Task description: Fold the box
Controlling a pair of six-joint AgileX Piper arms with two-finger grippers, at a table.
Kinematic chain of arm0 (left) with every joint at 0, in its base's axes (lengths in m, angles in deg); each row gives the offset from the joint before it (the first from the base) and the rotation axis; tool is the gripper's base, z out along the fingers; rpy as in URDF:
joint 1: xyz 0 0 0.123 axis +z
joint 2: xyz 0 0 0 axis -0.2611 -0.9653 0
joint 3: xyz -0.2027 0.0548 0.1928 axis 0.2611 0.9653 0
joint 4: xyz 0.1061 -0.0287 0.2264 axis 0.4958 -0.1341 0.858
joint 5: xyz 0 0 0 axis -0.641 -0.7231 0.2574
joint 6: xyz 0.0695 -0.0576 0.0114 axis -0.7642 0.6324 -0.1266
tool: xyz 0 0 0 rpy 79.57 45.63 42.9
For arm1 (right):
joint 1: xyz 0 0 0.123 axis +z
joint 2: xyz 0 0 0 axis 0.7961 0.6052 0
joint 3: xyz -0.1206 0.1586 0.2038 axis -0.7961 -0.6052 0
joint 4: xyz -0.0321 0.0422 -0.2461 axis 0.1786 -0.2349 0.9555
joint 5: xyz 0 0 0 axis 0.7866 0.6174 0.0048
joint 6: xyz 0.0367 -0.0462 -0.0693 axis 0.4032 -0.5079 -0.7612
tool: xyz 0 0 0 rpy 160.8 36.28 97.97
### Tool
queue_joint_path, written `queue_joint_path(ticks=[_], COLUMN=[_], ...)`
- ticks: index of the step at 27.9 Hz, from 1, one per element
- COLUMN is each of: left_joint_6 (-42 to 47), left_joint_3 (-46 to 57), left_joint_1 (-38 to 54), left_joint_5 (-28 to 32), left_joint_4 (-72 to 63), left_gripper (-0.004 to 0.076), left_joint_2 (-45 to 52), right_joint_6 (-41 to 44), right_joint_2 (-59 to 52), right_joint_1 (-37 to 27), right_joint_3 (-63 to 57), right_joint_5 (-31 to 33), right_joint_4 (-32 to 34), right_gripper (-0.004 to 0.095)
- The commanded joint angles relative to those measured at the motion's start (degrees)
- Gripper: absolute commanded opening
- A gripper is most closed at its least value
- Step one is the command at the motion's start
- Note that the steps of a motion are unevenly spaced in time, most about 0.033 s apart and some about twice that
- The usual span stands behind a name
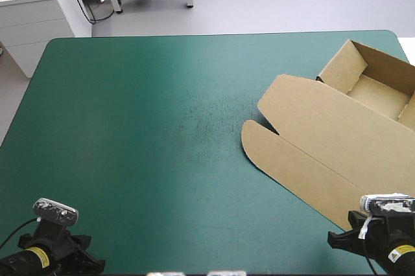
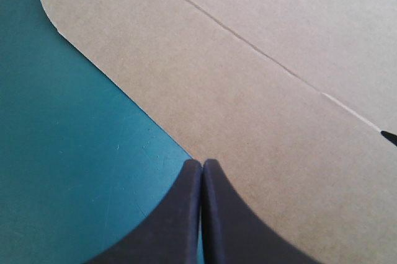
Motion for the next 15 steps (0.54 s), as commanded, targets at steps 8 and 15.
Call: queue_joint_path(ticks=[8,15], left_joint_6=[0.33,0.33], left_joint_3=[-1.35,-1.35], left_joint_1=[-0.14,-0.14], left_joint_5=[2.11,2.11], left_joint_4=[-0.32,-0.32], left_gripper=[-0.0008,-0.0008], left_joint_2=[-0.63,-0.63], right_joint_6=[0.76,1.3], right_joint_2=[-2.06,-2.06], right_joint_1=[0.16,0.16], right_joint_3=[-1.97,-2.19], right_joint_5=[-4.07,-3.55], right_joint_4=[-1.58,-2.46], right_gripper=[-0.0019,-0.0019])
